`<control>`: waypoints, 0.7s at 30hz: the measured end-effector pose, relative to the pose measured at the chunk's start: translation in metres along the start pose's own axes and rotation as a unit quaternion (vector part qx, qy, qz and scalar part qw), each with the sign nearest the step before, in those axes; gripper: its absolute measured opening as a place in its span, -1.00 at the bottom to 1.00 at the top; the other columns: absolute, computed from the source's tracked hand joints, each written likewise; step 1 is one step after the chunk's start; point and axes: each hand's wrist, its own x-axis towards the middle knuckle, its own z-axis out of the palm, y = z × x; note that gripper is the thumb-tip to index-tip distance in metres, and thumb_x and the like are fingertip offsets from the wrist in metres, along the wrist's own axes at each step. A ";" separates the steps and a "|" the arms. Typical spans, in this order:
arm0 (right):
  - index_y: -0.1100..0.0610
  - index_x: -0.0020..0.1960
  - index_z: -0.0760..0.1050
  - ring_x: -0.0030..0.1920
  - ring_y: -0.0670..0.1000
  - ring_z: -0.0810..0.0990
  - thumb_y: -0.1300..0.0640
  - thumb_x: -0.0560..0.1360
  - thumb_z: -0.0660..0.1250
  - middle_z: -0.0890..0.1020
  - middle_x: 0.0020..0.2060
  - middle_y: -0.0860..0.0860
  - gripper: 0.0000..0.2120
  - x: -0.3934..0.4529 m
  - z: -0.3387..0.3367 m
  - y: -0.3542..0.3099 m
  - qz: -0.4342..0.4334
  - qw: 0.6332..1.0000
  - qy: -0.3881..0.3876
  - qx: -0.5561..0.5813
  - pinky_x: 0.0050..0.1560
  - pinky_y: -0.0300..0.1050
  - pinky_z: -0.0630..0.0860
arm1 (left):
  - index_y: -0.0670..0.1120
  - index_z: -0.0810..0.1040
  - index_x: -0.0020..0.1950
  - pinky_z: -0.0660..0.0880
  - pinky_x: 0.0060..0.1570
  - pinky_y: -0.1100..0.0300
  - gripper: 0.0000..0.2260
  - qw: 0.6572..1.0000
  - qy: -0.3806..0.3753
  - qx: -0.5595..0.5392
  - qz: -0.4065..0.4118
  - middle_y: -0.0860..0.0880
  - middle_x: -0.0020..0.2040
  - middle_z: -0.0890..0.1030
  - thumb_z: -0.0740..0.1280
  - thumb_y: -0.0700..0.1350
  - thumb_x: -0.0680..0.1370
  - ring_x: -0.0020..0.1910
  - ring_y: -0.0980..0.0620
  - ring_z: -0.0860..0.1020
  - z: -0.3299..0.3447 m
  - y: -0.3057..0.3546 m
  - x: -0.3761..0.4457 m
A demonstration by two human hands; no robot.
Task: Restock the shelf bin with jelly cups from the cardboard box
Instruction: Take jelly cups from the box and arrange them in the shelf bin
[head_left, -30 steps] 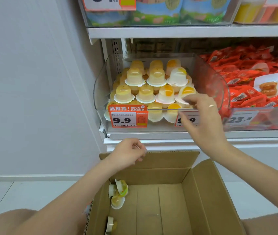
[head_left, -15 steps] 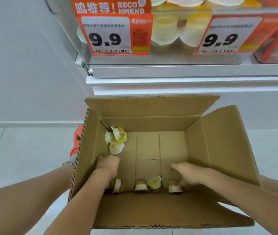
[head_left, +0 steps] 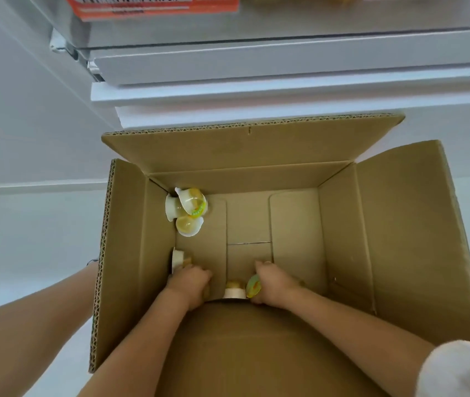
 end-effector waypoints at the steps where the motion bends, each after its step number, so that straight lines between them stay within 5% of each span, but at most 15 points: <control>1: 0.16 0.34 0.30 0.21 0.11 0.49 0.05 0.33 0.52 0.47 0.24 0.11 -0.32 -0.003 -0.003 0.000 -0.011 1.000 0.008 0.003 0.12 -0.09 0.47 | -0.09 0.44 0.16 0.41 0.12 0.07 -0.74 0.998 0.029 -0.053 -0.021 -0.09 0.15 0.53 0.31 -0.09 0.50 0.17 -0.10 0.48 -0.004 0.001 -0.001; 3: 0.13 0.33 0.29 0.13 0.07 0.51 0.07 0.31 0.54 0.50 0.19 0.09 -0.31 -0.010 -0.015 0.002 -0.028 0.999 0.015 0.030 0.03 -0.10 0.49 | -0.10 0.47 0.13 0.46 0.05 0.13 -0.70 0.962 0.089 -0.244 -0.087 -0.09 0.08 0.58 0.38 -0.05 0.44 0.11 -0.08 0.53 -0.013 0.002 -0.006; 4: 0.10 0.36 0.26 0.09 0.04 0.51 0.08 0.29 0.55 0.51 0.16 0.06 -0.25 -0.015 -0.024 0.003 -0.035 0.998 0.019 0.054 -0.01 -0.13 0.49 | -0.12 0.48 0.20 0.46 0.05 0.14 -0.63 0.910 0.103 -0.382 -0.126 -0.09 0.09 0.58 0.42 -0.06 0.43 0.10 -0.07 0.53 -0.021 0.003 -0.011; 5: 0.06 0.39 0.22 0.04 0.01 0.51 0.09 0.28 0.56 0.52 0.11 0.03 -0.20 -0.021 -0.035 0.002 -0.046 0.995 0.028 0.079 -0.06 -0.15 0.47 | -0.14 0.47 0.26 0.47 0.04 0.15 -0.58 0.826 0.099 -0.532 -0.156 -0.10 0.09 0.57 0.44 -0.08 0.44 0.08 -0.06 0.53 -0.031 0.004 -0.016; 8: -0.02 0.33 0.23 -0.05 -0.03 0.52 0.08 0.27 0.56 0.51 0.03 -0.03 -0.25 -0.049 -0.076 -0.006 -0.096 0.985 0.067 0.125 -0.14 -0.22 0.47 | -0.13 0.50 0.18 0.55 -0.16 0.09 -0.73 0.504 -0.040 -0.847 -0.165 -0.14 -0.02 0.56 0.36 -0.09 0.51 -0.08 -0.06 0.54 -0.075 0.004 -0.037; 9: -0.02 0.30 0.26 -0.08 -0.06 0.49 0.08 0.28 0.56 0.50 0.02 -0.05 -0.29 -0.063 -0.090 -0.010 -0.115 0.982 0.078 0.128 -0.17 -0.27 0.44 | -0.13 0.49 0.13 0.58 -0.22 0.11 -0.78 0.450 -0.068 -0.880 -0.139 -0.16 0.00 0.56 0.32 -0.07 0.54 -0.08 -0.08 0.54 -0.089 0.004 -0.047; 11: 0.01 0.22 0.35 -0.15 -0.11 0.46 0.08 0.27 0.57 0.51 0.00 -0.06 -0.39 -0.093 -0.118 -0.021 -0.152 0.974 0.108 0.127 -0.20 -0.30 0.41 | -0.16 0.51 0.04 0.60 -0.25 0.11 -0.81 0.448 -0.082 -0.887 -0.078 -0.17 -0.01 0.56 0.28 -0.05 0.56 -0.08 -0.08 0.55 -0.117 0.006 -0.069; 14: 0.05 0.06 0.46 -0.15 -0.08 0.52 0.08 0.25 0.58 0.57 -0.07 -0.05 -0.54 -0.143 -0.153 -0.039 -0.213 0.946 0.196 0.146 -0.09 -0.16 0.49 | -0.17 0.53 -0.16 0.59 -0.24 0.13 -0.82 0.504 -0.066 -0.861 -0.013 -0.16 -0.16 0.60 0.26 -0.09 0.55 -0.14 -0.06 0.56 -0.160 0.016 -0.112; 17: 0.04 0.04 0.50 -0.08 -0.09 0.55 0.10 0.26 0.58 0.58 -0.06 -0.07 -0.59 -0.195 -0.181 -0.059 -0.280 0.893 0.305 0.177 -0.03 -0.16 0.52 | -0.12 0.52 -0.11 0.57 -0.24 0.15 -0.89 0.537 -0.061 -0.840 0.050 -0.13 -0.21 0.59 0.32 -0.08 0.47 -0.19 -0.05 0.56 -0.196 0.027 -0.166; 21: 0.01 0.11 0.48 -0.04 -0.11 0.55 0.18 0.27 0.58 0.58 -0.01 -0.06 -0.53 -0.245 -0.209 -0.080 -0.358 0.834 0.367 0.204 -0.15 -0.25 0.53 | -0.08 0.53 0.06 0.57 -0.01 -0.06 -0.71 0.544 -0.059 -0.826 0.137 -0.15 -0.12 0.62 0.38 0.02 0.40 -0.09 -0.11 0.58 -0.222 0.039 -0.225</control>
